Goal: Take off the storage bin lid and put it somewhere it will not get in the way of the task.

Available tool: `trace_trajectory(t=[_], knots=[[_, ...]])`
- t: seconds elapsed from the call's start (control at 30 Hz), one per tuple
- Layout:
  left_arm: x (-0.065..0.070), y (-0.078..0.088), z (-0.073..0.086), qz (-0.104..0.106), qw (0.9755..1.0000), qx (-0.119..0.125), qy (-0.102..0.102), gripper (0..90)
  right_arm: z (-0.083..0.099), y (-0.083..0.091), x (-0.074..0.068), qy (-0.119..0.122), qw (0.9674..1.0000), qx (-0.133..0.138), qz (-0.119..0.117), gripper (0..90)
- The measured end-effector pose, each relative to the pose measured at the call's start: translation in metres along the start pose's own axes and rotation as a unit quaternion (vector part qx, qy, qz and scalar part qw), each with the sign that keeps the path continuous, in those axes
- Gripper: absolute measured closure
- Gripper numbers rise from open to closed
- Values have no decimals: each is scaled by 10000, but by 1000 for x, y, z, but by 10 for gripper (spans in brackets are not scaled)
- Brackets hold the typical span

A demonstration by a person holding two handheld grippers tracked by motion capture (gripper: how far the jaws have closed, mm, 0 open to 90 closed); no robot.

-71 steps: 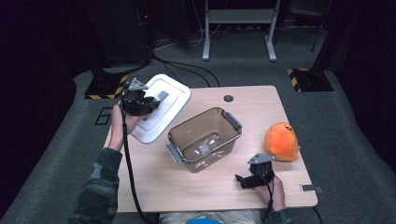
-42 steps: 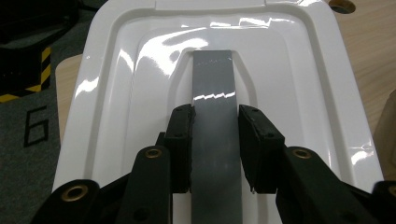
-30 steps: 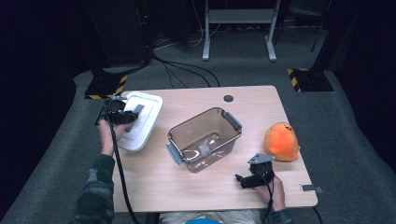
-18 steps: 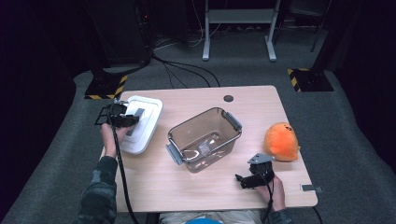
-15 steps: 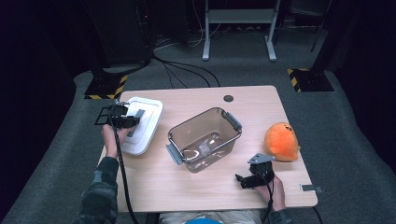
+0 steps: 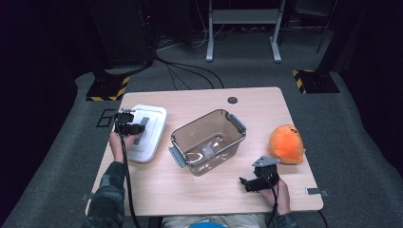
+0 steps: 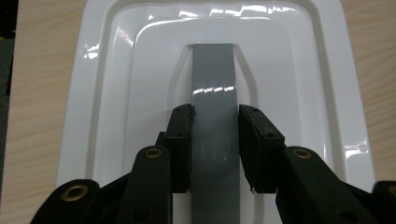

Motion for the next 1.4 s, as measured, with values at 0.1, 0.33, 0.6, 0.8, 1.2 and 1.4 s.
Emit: trace_trajectory(t=[0.1, 0.33, 0.6, 0.8, 1.2, 1.4], knots=[[-2, -6, 6, -2, 10000, -24, 63, 661, 0, 0, 0, -4, 10000, 3, 1, 22], [-4, -15, 18, 5, 9998, -115, 152, 661, 0, 0, 0, -3, 10000, 2, 4, 24], [-7, -26, 31, -107, 9991, -193, 372, 661, 0, 0, 0, -5, 10000, 7, 8, 26], [-9, -29, 31, -261, 9982, -38, 535, 661, 0, 0, 0, -6, 10000, 8, 6, 26], [-11, -33, 29, -346, 9988, -43, 336, 589, 0, 0, 0, -5, 10000, 9, 8, 26], [-14, -22, 28, -266, 9988, 48, 414, 295, 0, 0, 0, -3, 10000, 10, 6, 26]])
Point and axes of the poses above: each handheld gripper's, and its own axes: y roughly backward along the jaws, z roughly out of its underside, x roughly to its right, the point moved 3 cm from there along -y, roughly forward along the jaws
